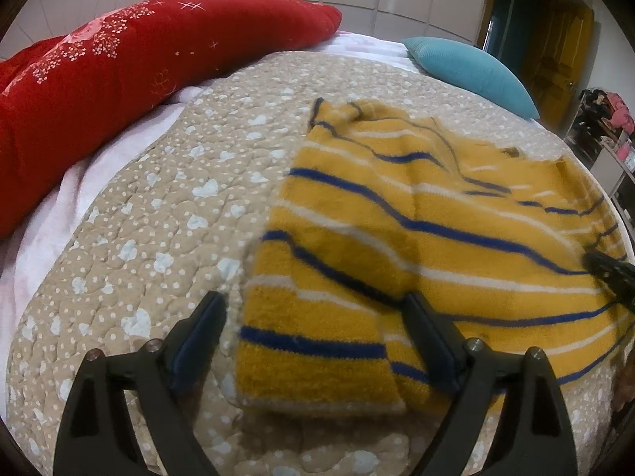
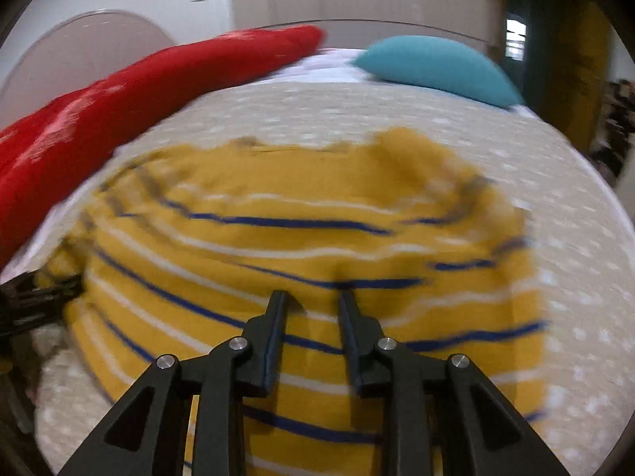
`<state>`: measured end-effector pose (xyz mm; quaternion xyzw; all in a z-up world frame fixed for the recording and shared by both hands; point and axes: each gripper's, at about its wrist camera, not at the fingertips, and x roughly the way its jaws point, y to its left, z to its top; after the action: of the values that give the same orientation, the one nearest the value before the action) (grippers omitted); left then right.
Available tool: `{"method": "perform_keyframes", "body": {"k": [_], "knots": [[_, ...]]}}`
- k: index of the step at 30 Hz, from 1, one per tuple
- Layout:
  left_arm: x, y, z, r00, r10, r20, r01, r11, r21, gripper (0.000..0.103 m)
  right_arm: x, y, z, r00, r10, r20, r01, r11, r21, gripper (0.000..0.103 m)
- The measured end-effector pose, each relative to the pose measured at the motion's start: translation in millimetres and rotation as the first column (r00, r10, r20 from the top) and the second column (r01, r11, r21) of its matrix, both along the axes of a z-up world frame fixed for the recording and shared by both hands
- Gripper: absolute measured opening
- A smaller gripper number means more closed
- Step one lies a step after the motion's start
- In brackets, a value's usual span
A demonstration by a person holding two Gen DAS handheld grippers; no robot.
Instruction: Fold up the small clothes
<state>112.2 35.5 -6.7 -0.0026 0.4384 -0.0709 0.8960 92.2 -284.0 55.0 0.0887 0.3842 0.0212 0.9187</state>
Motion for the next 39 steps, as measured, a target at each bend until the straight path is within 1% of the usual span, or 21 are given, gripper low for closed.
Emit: {"method": "perform_keyframes", "body": {"k": [3,4,6,8,10,12,13,15,17,19,20,22,25,26,28,30,31,33,34,37,39], "knots": [[0.0,-0.3,0.0,1.000,0.004,0.000,-0.004,1.000,0.006,0.091,-14.7,-17.4,4.1,0.999,-0.052,0.000,0.052,0.998,-0.035,0.022],[-0.1,-0.2,-0.1,1.000,0.005,0.001,-0.005,1.000,0.006,0.092,-21.3,-17.5,9.0,0.998,-0.067,0.011,0.068,0.997,-0.045,0.025],[0.0,0.1,-0.2,1.000,0.007,-0.001,-0.007,1.000,0.006,0.092,-34.1,-14.1,20.6,0.997,-0.059,0.057,0.060,0.998,-0.028,0.025],[0.4,0.4,-0.4,1.000,0.008,-0.002,-0.008,1.000,0.006,0.092,-41.0,-5.8,23.7,0.996,-0.019,0.087,0.020,1.000,-0.006,0.027],[0.2,0.5,-0.1,1.000,0.010,-0.002,-0.010,1.000,0.007,0.093,-44.8,3.9,16.6,0.997,0.019,0.074,-0.020,1.000,0.015,0.030],[-0.1,0.6,-0.2,1.000,0.011,-0.002,-0.011,1.000,0.007,0.093,-41.1,3.3,1.6,0.999,0.020,0.046,-0.021,1.000,0.007,0.030],[0.0,0.6,-0.2,1.000,0.011,-0.002,-0.011,1.000,0.008,0.093,-42.4,-2.1,-2.4,0.998,0.022,0.050,-0.023,0.999,0.023,0.030],[-0.2,0.6,0.0,1.000,0.012,-0.002,-0.012,1.000,0.010,0.093,-49.7,-18.4,-1.0,0.998,-0.020,0.063,0.016,0.998,0.063,0.030],[-0.7,1.2,0.1,1.000,0.012,-0.003,-0.012,1.000,0.007,0.093,-61.4,-35.1,3.3,0.994,-0.072,0.085,0.067,0.996,0.061,0.030],[-1.1,2.9,0.4,1.000,0.011,-0.002,-0.011,1.000,-0.004,0.093,-77.0,-44.7,7.5,0.990,-0.081,0.115,0.071,0.994,0.085,0.030],[-1.7,4.9,0.8,1.000,0.009,0.000,-0.009,1.000,-0.018,0.093,-83.4,-48.1,8.3,0.988,-0.087,0.126,0.075,0.993,0.093,0.030],[-2.6,10.1,1.6,1.000,0.005,0.000,-0.005,0.998,-0.056,0.093,-98.8,-55.1,8.1,0.979,-0.141,0.149,0.130,0.988,0.079,0.045],[-2.0,21.2,7.2,0.999,-0.002,-0.038,-0.003,0.992,-0.130,0.093,-111.4,-68.5,1.7,0.968,-0.187,0.168,0.170,0.979,0.112,0.047],[-3.2,27.3,12.6,0.998,0.002,-0.059,-0.011,0.987,-0.159,0.093,-114.6,-77.3,-4.6,0.967,-0.203,0.157,0.179,0.971,0.156,0.048],[-10.7,43.7,25.8,0.998,0.042,-0.053,-0.052,0.978,-0.203,0.093,-117.6,-90.7,-13.6,0.965,-0.222,0.140,0.186,0.955,0.231,0.051],[-16.6,57.9,35.7,0.996,0.077,-0.039,-0.084,0.970,-0.226,0.093,-117.7,-108.4,-24.9,0.964,-0.241,0.111,0.191,0.920,0.343,0.056],[-16.9,64.5,39.0,0.995,0.090,-0.039,-0.097,0.966,-0.238,0.093,-116.9,-116.2,-30.6,0.964,-0.249,0.093,0.194,0.899,0.394,0.056],[-9.2,72.7,38.2,0.993,0.099,-0.071,-0.114,0.963,-0.245,0.094,-116.6,-125.3,-37.5,0.964,-0.252,0.080,0.189,0.869,0.457,0.057],[-3.3,73.3,34.9,0.991,0.092,-0.097,-0.114,0.962,-0.249,0.094,-117.1,-127.6,-38.8,0.964,-0.252,0.081,0.185,0.861,0.473,0.057],[17.4,67.6,20.6,0.985,0.049,-0.164,-0.098,0.947,-0.306,0.094,-117.9,-125.8,-38.5,0.964,-0.250,0.087,0.182,0.865,0.468,0.058],[25.3,62.0,16.1,0.984,0.037,-0.173,-0.095,0.934,-0.345,0.094,-118.1,-123.6,-37.9,0.964,-0.250,0.089,0.183,0.869,0.459,0.058]]}}
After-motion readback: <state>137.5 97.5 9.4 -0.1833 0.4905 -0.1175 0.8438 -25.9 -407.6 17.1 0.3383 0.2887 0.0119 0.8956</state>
